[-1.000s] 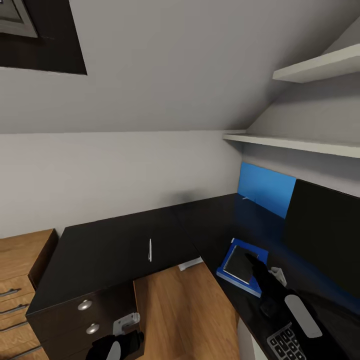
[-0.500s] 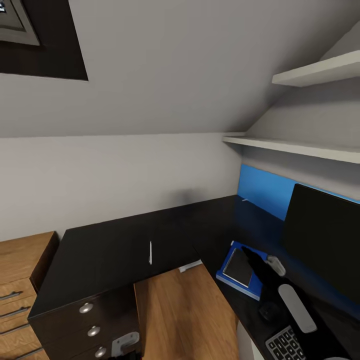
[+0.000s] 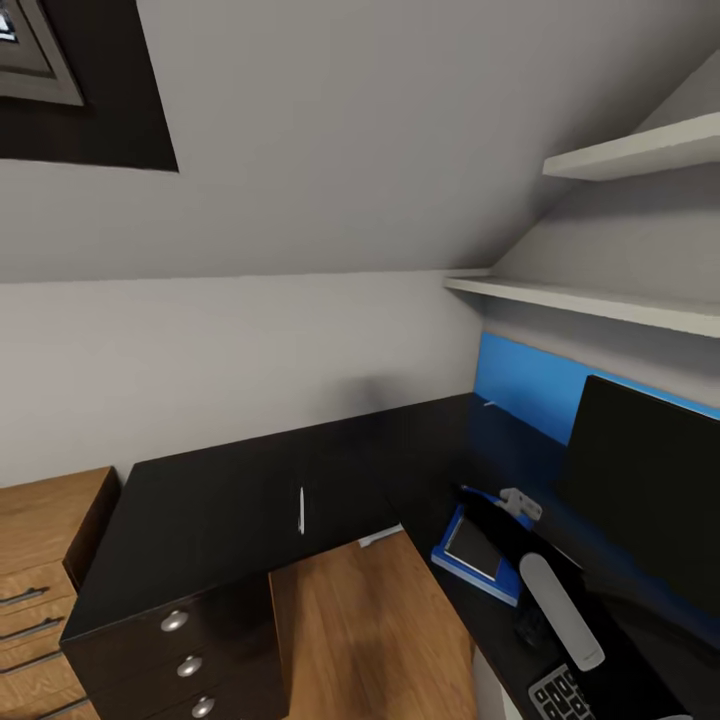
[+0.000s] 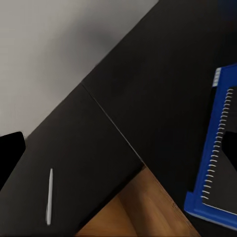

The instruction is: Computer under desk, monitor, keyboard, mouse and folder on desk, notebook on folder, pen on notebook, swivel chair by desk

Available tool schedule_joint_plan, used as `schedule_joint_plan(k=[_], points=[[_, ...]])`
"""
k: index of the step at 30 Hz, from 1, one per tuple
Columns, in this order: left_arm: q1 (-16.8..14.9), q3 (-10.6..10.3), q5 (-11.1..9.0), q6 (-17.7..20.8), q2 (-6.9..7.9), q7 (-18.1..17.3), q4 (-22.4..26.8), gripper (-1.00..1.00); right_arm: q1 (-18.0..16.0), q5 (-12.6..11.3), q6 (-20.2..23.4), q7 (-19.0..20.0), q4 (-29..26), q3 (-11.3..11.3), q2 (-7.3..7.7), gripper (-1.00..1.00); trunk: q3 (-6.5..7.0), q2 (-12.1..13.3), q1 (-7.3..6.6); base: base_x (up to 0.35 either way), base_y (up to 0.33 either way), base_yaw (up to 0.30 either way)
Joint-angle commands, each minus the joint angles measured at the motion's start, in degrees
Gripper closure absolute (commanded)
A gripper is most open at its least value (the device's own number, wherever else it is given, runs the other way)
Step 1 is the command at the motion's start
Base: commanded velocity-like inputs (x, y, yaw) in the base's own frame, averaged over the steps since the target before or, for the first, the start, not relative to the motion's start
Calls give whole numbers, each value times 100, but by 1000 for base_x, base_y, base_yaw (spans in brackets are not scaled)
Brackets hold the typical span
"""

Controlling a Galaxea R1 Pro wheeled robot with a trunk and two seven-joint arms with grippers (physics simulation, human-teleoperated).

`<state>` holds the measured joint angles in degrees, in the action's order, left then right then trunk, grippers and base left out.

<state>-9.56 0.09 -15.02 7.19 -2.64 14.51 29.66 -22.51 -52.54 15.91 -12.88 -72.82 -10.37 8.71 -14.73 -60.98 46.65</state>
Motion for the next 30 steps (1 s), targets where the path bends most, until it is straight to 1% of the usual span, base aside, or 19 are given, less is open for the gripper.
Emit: schedule_joint_plan(k=[1,2,6,7,9,12,15,20,25,30], points=[[-1,0,-28,3,22,26,-69,-100,2,-44,10,-55,-29,-44,3,-100,11,36,-22,0,0,0],[-1,0,-26,-62,78,29,-201,-100,14,-38,7,-62,-55,-91,-8,-100,29,76,-44,0,0,0],[-2,0,-28,-353,161,39,-374,-100,33,-32,-3,-70,-82,-138,-44,-100,100,237,-132,0,0,0],[-2,0,-28,-468,173,45,-419,-100,35,-31,-4,-71,-86,-144,-49,-100,118,277,-154,0,0,0],[-2,-2,-28,-1002,194,59,-649,-100,41,-29,-7,-73,-95,-155,-62,-100,154,357,-198,0,0,0],[-2,-8,-22,-1346,198,60,-812,-100,43,-27,-5,-74,-98,-160,-67,-100,208,477,-264,0,0,0],[-2,-14,-15,-1578,201,57,-927,-100,45,-27,9,-74,-100,-164,-71,-100,262,598,-330,0,0,0],[-2,-17,-11,-1696,202,48,-985,-100,45,-33,28,-69,-101,-167,-76,-100,352,798,-439,0,0,0],[-2,-18,-10,-1734,197,43,-1007,-100,45,-65,15,-19,-100,-175,-88,-100,442,999,-549,0,0,0],[-2,-16,-10,-1737,195,46,-1013,-100,45,-74,22,13,-93,-170,-84,-100,442,999,-549,0,0,0]])
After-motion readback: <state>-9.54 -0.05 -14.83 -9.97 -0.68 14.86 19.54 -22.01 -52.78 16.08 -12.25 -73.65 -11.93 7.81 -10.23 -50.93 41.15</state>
